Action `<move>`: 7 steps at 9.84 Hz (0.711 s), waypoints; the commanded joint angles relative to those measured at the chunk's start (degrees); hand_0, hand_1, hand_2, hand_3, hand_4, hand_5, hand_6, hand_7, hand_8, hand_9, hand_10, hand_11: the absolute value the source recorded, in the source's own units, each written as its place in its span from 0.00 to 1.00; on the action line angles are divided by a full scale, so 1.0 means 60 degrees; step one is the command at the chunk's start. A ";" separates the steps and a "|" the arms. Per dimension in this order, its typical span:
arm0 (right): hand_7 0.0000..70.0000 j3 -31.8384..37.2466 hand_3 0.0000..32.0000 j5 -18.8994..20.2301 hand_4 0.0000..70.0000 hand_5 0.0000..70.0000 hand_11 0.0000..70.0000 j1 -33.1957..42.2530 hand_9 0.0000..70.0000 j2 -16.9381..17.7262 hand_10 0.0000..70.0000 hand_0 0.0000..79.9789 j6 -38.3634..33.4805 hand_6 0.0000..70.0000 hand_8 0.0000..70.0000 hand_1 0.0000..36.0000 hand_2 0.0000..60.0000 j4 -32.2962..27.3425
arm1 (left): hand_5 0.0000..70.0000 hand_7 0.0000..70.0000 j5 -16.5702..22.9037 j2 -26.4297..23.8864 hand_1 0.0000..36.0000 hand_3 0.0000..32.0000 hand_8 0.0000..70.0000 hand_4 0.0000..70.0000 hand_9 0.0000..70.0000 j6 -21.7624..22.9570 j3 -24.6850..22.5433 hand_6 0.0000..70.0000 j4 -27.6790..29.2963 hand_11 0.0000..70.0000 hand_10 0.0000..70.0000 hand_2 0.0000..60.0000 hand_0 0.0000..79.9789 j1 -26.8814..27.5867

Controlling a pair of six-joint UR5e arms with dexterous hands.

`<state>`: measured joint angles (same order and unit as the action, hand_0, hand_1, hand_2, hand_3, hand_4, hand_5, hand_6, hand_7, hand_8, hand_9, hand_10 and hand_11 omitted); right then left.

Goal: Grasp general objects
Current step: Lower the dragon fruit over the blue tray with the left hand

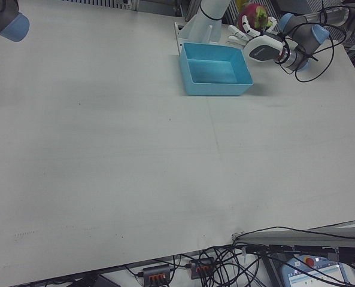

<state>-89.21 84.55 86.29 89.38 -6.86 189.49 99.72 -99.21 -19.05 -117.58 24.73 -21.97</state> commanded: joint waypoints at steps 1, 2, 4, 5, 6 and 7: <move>0.00 0.0000 0.00 0.0000 0.00 0.00 0.00 0.0003 0.00 0.0000 0.00 0.00 0.0000 0.00 0.00 0.00 0.00 0.0000 | 1.00 0.19 -0.0009 0.0011 0.00 0.00 0.00 0.00 0.02 0.0025 -0.0018 0.04 -0.0179 0.00 0.00 0.00 0.00 0.0000; 0.00 0.0000 0.00 0.0000 0.00 0.00 0.00 0.0003 0.00 0.0000 0.00 0.00 0.0000 0.00 0.00 0.00 0.00 0.0000 | 1.00 0.19 -0.0009 0.0011 0.00 0.00 0.00 0.00 0.02 0.0025 -0.0018 0.02 -0.0253 0.00 0.00 0.00 0.00 0.0000; 0.00 0.0000 0.00 0.0000 0.00 0.00 0.00 0.0003 0.00 0.0000 0.00 0.00 0.0000 0.00 0.00 0.00 0.00 0.0000 | 1.00 0.21 0.0005 0.0011 0.00 0.00 0.00 0.00 0.02 -0.0004 -0.0076 0.00 -0.0021 0.00 0.00 0.00 0.22 -0.0058; 0.00 0.0000 0.00 0.0000 0.00 0.00 0.00 0.0003 0.00 0.0000 0.00 0.00 0.0000 0.00 0.00 0.00 0.00 0.0000 | 1.00 0.24 0.0020 -0.0003 1.00 0.00 0.00 0.00 0.03 -0.0004 -0.0091 0.00 0.0126 0.00 0.00 1.00 0.92 -0.0073; 0.00 0.0000 0.00 0.0000 0.00 0.00 0.00 0.0003 0.00 0.0000 0.00 0.00 0.0000 0.00 0.00 0.00 0.00 0.0000 | 0.02 0.25 0.0020 -0.0004 1.00 0.00 0.00 0.01 0.03 -0.0018 -0.0091 0.00 0.0185 0.00 0.00 1.00 1.00 -0.0117; 0.00 0.0000 0.00 0.0000 0.00 0.00 0.00 0.0003 0.00 0.0000 0.00 0.00 0.0000 0.00 0.00 0.00 0.00 0.0000 | 0.00 0.29 -0.0009 -0.0004 1.00 0.00 0.00 0.01 0.04 -0.0019 -0.0091 0.00 0.0186 0.00 0.00 1.00 1.00 -0.0132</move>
<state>-89.21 84.55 86.31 89.38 -6.86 189.49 99.79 -99.18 -19.07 -118.03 25.04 -22.39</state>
